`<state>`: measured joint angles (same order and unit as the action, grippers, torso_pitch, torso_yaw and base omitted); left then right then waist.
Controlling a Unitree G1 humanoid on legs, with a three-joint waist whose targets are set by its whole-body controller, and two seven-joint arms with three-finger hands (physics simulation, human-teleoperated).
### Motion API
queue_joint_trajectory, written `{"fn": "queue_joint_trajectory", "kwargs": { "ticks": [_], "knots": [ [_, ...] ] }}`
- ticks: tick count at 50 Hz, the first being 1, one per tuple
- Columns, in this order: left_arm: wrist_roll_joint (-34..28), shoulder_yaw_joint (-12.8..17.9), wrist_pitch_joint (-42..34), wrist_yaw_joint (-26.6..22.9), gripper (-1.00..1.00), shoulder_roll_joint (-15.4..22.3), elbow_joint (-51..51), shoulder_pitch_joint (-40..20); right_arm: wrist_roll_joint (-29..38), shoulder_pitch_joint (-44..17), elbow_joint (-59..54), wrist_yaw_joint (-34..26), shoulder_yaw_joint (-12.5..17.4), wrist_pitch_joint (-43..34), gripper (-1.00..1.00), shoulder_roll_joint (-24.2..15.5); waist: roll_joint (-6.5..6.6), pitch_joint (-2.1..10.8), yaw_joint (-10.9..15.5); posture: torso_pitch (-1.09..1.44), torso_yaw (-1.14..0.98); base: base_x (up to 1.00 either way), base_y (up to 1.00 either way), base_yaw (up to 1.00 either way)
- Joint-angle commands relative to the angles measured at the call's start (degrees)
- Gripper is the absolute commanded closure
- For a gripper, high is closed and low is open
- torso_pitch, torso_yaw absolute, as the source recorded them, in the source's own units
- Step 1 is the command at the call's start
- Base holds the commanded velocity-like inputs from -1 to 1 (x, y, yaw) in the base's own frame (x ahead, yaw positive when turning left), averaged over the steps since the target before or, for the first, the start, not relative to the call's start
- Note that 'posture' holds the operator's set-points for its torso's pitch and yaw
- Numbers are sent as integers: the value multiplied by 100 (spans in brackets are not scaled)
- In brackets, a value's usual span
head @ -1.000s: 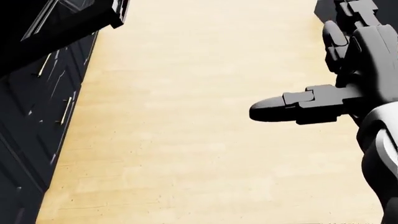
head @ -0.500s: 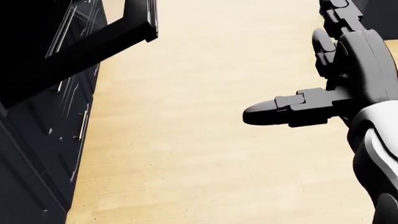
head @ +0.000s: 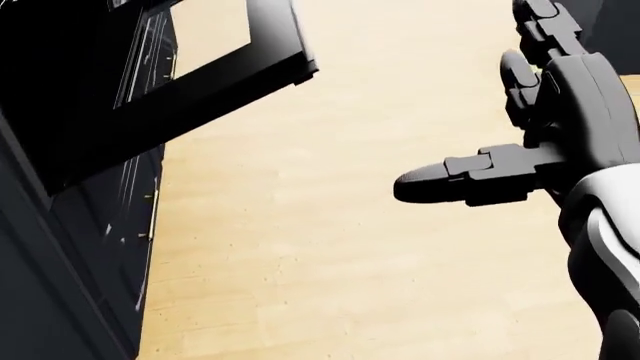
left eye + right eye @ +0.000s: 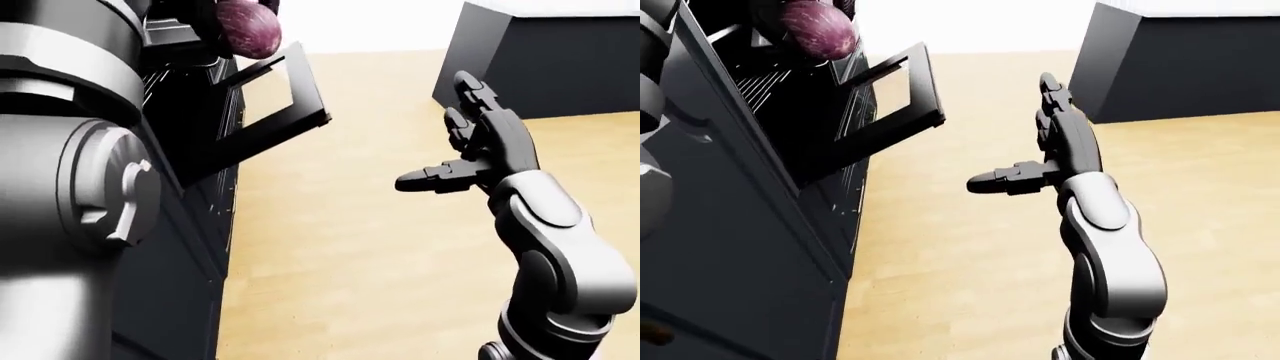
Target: Place the eggplant on the top rack of the oven.
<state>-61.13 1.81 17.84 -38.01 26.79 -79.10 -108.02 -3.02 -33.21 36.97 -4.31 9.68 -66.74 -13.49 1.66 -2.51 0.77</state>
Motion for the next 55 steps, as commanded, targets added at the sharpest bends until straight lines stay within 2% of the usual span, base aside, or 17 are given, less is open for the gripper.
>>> {"fn": "queue_joint_trajectory", "kwargs": {
  "ticks": [1, 10, 12, 14, 15, 17, 25, 28, 29, 31, 39, 41, 43, 44, 48, 52, 55],
  "knots": [
    [96, 57, 67, 134, 100, 18, 314, -292, 65, -59, 114, 62, 93, 388, -100, -33, 36, 144, -33, 0, 0, 16, 0, 0],
    [93, 66, 73, 135, 100, -3, 315, -274, 28, -63, 69, 85, 56, 461, -100, -29, -364, 48, 19, 0, 0, 23, 0, 0],
    [94, 65, 75, 129, 100, -1, 318, -264, 28, -52, 84, 95, 49, 463, -100, -22, -529, 59, 56, 0, 0, 27, 0, 0],
    [97, 67, 74, 125, 100, -1, 319, -264, 26, -18, 77, 100, 46, 505, -100, -7, -855, 160, 74, 0, 0, 28, 0, 0],
    [94, 65, 73, 123, 100, -1, 319, -267, 24, -28, 83, 106, 45, 486, -100, -4, -618, 117, 47, 0, 0, 28, 0, 0],
    [94, 65, 74, 129, 100, 1, 318, -269, 18, -12, 68, 103, 50, 513, -100, -3, -678, 104, 69, 0, 0, 27, 0, 0],
    [89, 64, 80, 119, 100, 15, 316, -282, 10, -48, 98, 123, 47, 452, -100, -16, -227, 68, -31, 0, 0, 27, 0, 0],
    [90, 68, 81, 117, 100, 19, 316, -290, 10, -44, 100, 123, 43, 453, -100, -25, 158, 170, -106, 0, 0, 27, 0, 0],
    [88, 67, 84, 124, 100, 21, 315, -285, 13, -24, 100, 125, 36, 465, -100, -21, 11, 153, -81, 0, 0, 26, 0, 0],
    [85, 65, 87, 121, 100, 24, 314, -279, 12, -38, 118, 121, 41, 428, -100, -33, 196, 84, -95, 0, 0, 25, 0, 0],
    [86, 71, 71, 123, 100, 16, 311, -263, 15, -136, 109, 107, 33, 352, -100, -71, -172, 48, -35, 0, 0, 24, 0, 0],
    [86, 71, 71, 119, 100, 15, 311, -260, 16, -126, 86, 104, 30, 384, -100, -64, -346, 61, -7, 0, 0, 20, 0, 0],
    [90, 76, 65, 124, 100, 17, 312, -274, 10, -185, 101, 95, 39, 323, -100, -79, -652, 192, 35, 0, 0, 16, 0, 0],
    [87, 72, 65, 120, 100, 18, 312, -268, 10, -180, 93, 94, 40, 337, -100, -77, -643, 275, 76, 0, 0, 16, 0, 0],
    [83, 70, 61, 104, 100, 33, 314, -300, 18, -175, 52, 108, 49, 362, -100, -68, -590, 58, 13, 0, 0, 10, 0, 0],
    [77, 68, 59, 98, 100, 39, 316, -313, 33, -535, -86, 95, 65, 157, -100, -225, -540, -46, 0, 0, 0, 0, 0, 0],
    [75, 71, 52, 80, 100, 47, 315, -357, 48, -1027, -382, 26, 75, 4, -100, -452, -385, -47, -57, 0, 0, 0, 0, 0]
  ]
}}
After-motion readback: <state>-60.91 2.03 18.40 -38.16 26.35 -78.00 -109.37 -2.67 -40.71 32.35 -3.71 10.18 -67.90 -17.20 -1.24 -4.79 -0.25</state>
